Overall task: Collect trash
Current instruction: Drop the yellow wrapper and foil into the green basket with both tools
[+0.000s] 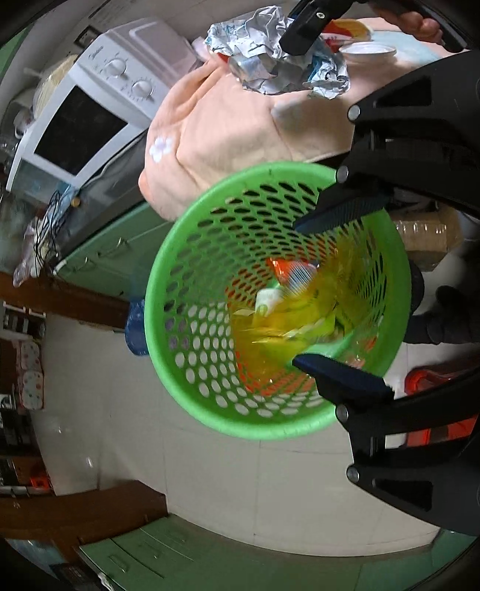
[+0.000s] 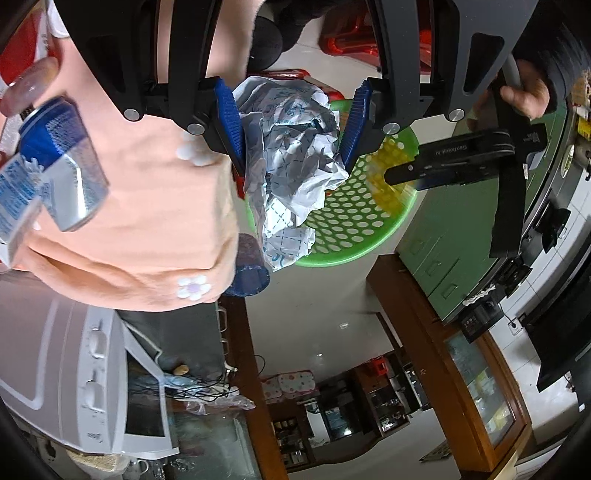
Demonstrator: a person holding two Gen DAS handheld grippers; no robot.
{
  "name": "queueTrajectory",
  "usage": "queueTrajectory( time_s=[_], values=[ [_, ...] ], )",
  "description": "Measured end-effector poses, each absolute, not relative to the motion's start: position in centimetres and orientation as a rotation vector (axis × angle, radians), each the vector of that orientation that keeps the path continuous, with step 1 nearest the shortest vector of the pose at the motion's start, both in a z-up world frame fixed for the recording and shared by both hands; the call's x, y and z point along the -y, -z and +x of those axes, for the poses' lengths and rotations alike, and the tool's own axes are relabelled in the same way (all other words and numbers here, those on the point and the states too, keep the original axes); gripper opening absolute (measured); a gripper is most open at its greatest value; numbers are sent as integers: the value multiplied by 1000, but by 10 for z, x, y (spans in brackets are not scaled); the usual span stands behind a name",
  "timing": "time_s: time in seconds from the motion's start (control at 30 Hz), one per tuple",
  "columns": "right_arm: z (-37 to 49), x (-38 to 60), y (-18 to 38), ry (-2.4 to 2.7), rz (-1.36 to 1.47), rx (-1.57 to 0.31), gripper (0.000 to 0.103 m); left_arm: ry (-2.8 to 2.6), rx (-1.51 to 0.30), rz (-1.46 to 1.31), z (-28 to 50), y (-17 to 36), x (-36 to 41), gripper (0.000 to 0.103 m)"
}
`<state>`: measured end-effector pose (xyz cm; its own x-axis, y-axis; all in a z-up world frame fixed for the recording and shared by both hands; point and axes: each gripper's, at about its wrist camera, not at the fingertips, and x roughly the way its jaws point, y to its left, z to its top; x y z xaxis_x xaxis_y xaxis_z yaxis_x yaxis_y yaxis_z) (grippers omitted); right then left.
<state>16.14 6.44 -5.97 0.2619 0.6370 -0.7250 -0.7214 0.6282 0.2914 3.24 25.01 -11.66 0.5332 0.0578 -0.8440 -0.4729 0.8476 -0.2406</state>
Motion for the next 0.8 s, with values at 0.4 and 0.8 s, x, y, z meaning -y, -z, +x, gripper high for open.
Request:
queueTrajectory(
  time_s=[0.4, 0.8],
  values=[
    [167, -107, 75, -971, -87, -980, 48, -396, -932, -504, 10, 109, -270, 76],
    [162, -129, 80, -1021, -61, -998, 68, -436, -908, -527, -5, 102, -281, 78]
  ],
)
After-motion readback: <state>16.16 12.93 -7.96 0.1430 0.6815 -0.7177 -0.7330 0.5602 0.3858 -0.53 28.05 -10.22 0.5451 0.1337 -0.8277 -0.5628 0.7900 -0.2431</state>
